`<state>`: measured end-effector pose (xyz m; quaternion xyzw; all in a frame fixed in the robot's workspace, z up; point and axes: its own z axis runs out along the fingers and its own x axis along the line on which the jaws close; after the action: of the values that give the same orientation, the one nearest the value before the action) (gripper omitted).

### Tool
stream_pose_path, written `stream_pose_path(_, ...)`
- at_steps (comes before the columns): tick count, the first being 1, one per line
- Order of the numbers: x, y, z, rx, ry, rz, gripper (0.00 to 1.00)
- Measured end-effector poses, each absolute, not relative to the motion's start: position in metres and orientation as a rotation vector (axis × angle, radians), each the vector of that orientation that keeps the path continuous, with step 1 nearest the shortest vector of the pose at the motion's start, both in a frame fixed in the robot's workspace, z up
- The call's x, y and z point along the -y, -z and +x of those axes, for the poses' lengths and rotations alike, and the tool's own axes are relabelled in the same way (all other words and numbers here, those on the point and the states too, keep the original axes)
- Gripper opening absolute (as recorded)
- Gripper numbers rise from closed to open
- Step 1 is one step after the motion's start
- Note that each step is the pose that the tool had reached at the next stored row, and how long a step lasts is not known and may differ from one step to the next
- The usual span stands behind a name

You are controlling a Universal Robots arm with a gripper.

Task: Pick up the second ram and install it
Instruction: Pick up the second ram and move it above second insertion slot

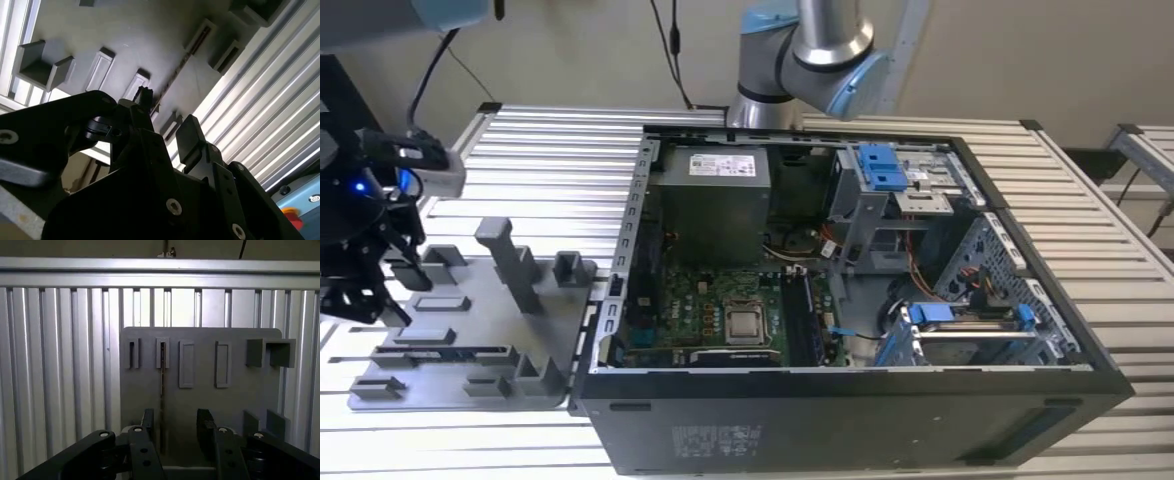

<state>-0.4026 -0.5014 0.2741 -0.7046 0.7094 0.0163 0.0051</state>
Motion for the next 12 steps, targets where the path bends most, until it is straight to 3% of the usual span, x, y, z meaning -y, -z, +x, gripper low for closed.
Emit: stream_pose_path(12,0.501,-0.253,-0.403,-2.208,-0.047,-2.223,0.48)
